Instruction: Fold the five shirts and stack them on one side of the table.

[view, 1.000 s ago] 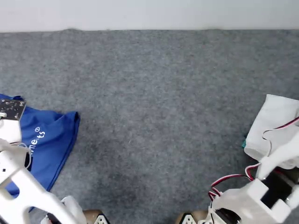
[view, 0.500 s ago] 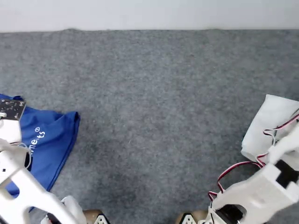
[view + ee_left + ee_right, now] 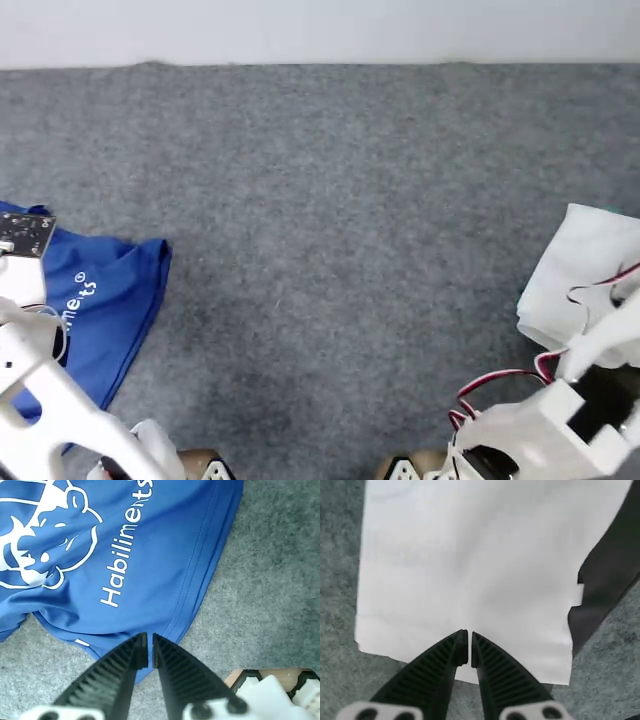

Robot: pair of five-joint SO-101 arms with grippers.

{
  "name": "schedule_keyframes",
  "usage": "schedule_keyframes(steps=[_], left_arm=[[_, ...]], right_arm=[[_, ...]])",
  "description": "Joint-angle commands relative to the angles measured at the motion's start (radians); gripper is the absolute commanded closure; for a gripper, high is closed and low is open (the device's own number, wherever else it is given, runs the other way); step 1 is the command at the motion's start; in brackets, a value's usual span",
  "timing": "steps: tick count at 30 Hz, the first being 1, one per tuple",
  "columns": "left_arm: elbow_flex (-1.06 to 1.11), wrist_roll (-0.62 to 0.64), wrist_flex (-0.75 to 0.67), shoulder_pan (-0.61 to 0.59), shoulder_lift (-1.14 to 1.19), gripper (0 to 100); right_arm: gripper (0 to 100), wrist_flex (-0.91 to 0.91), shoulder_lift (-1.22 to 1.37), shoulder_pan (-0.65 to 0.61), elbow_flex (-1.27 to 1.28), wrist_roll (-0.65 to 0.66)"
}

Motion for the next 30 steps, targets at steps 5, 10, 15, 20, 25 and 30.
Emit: schedule_keyframes(steps=[5, 10, 15, 20, 25, 30], left_arm=[[-0.002, 0.002, 0.005, 0.002, -0.025, 96], [-0.002, 0.002, 0.005, 0.002, -0.025, 96], [-0.002, -0.003, 0.002, 0.002, -0.025, 96], [-0.002, -0.003, -0.002, 0.003, -0.018, 96], [-0.002, -0.005, -0.003, 0.003, -0.018, 96], [-0.002, -0.005, -0.003, 0.003, -0.018, 96]], right_arm=[[98.8, 0.007, 0.007, 0.104, 0.124, 0.166], [98.8, 0.073, -0.093, 0.11, 0.123, 0.222], [98.8, -0.03, -0.223, 0.085, 0.106, 0.23], [98.8, -0.314, -0.252, 0.062, 0.107, 0.229], [98.8, -0.622, -0.133, 0.061, 0.107, 0.227], [98.8, -0.809, 0.01, 0.062, 0.107, 0.227]])
